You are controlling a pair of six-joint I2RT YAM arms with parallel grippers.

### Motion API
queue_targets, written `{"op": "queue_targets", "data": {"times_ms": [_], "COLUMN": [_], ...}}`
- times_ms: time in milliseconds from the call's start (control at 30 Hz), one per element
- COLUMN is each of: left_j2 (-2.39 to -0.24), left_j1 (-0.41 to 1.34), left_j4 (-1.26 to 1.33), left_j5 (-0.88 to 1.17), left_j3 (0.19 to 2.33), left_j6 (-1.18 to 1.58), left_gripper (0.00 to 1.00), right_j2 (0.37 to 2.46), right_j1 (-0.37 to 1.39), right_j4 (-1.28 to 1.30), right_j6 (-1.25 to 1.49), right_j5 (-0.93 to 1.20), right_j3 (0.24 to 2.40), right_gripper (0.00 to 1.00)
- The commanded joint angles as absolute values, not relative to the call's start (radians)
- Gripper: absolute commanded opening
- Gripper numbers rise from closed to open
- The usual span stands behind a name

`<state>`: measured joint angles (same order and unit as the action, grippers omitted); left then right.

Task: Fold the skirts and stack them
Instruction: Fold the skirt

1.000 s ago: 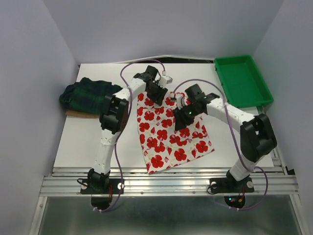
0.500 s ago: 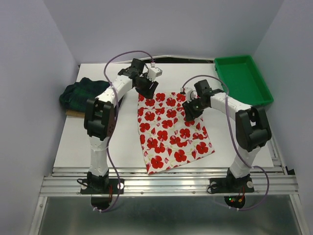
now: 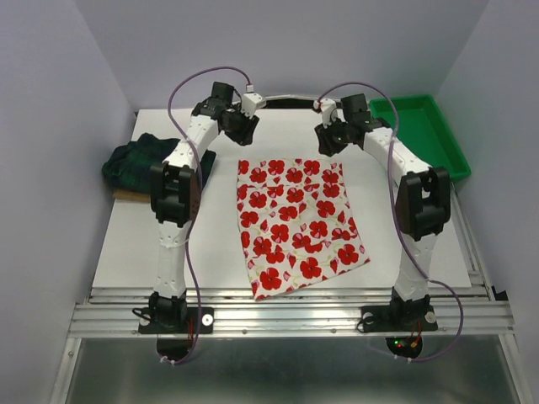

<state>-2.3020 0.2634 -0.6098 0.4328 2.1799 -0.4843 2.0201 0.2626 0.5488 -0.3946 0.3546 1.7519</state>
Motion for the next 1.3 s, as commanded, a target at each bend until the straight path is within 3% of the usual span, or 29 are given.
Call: {"op": "queue_targets", "data": {"times_ms": [0,333,867,1200,1267], "left_j2": [-2.344,-2.391,-2.448,-2.500,-2.494], "left_j1": [0.273,0.262,0.244,0.244,0.242], "left_j4": [-0.612,-0.564,-0.611,-0.672,-0.678], "left_j5": [0.426,0.414,0.400,0.423,0.420], "left_j3": [2.235,2.200,2.204,2.204,2.181], "left_j6": [-0.509,-0.491,-0.494,-0.511,-0.525], "left_gripper": [0.51,0.52,0.61,0.59,0.55], "right_j2": [2.134,2.295,2.335,2.375,2.370], "right_j1": [0.219,0.164,0.123,0.123,0.123], "right_j4": [0.537,0.518,0.684,0.683,0.684], "right_j6": [-0.469,-0.569,-0.664,-0.707,-0.713], "right_j5": [0.325,0.330,0.468,0.433,0.434], "right_j3": [1.885,1.990,1.962,1.941,1.927], "right_gripper": [0.40,0.48,0.49,0.40,0.34]}}
